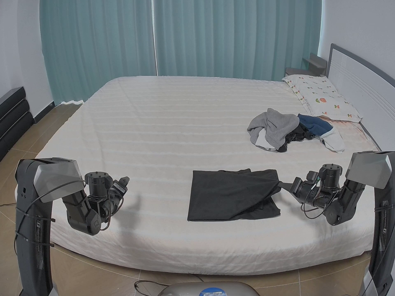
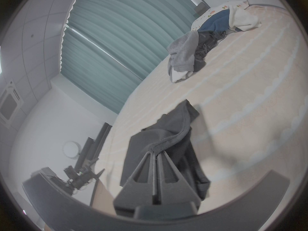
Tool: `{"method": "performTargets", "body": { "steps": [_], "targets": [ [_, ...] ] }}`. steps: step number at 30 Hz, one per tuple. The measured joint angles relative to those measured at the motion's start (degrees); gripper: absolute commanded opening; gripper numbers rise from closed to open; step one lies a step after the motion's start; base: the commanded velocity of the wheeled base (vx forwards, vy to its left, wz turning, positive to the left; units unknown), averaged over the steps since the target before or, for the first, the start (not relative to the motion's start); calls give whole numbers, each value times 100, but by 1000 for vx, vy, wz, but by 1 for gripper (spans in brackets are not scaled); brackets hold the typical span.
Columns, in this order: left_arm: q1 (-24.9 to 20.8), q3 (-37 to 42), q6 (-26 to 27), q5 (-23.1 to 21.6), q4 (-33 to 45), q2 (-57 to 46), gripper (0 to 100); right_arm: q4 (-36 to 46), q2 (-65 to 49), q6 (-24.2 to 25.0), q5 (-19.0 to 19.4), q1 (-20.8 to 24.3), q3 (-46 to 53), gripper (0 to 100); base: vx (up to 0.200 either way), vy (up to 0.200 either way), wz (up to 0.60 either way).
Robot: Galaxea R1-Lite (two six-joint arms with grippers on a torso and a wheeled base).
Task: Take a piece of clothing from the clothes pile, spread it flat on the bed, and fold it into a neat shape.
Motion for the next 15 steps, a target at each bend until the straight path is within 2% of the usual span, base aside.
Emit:
{"method": "performTargets", "body": {
  "steps": [5, 15],
  "targets": [
    [0, 0, 1, -2, 0, 0, 100, 78, -512, 479, 334, -35, 138, 0, 0, 0, 0],
    [0, -4, 6, -2, 4, 0, 100, 848, -1089, 556, 455, -102, 122, 0, 0, 0, 0]
  ]
}}
